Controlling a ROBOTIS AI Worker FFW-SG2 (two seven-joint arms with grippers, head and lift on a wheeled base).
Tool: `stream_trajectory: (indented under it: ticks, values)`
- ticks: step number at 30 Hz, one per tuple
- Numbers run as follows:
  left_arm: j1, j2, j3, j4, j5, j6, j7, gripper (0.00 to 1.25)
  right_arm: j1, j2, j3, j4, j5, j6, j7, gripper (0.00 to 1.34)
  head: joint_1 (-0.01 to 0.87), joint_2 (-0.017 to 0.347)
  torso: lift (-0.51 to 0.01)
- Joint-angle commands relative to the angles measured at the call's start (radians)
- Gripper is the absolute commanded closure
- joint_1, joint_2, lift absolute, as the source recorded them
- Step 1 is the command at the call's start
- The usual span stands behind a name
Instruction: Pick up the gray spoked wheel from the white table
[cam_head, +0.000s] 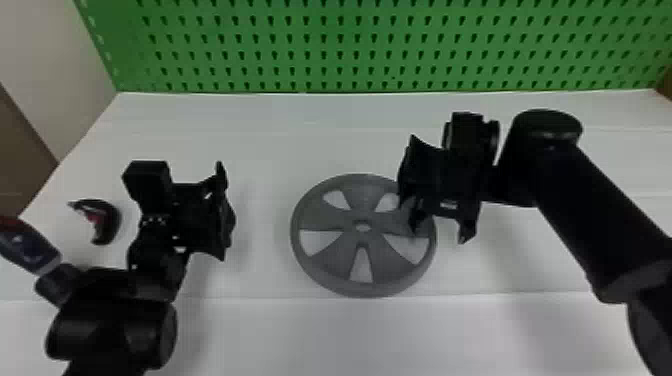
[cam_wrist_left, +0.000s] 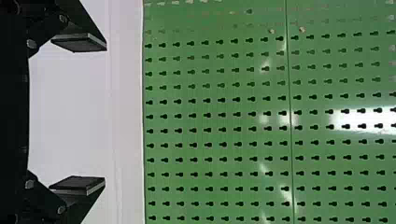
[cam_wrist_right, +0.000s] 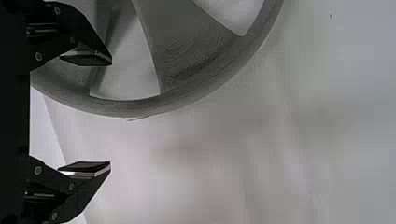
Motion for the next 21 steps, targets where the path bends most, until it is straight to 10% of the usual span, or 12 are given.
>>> stream_trajectory:
  ticks: [1,21]
  values:
    - [0.000,0.000,0.000,0.001,0.000,0.000,0.000,0.25,0.009,0.005,0.001,0.000,0.025,-0.026,-0.003,0.47,0.806,0.044,-0.098]
    - [-0.004,0.000,-0.004,0.001,0.008,0.000,0.000,0.25,0.074,0.030,-0.089,0.002,0.059,-0.101,0.031,0.47,0.806,0.044,-0.098]
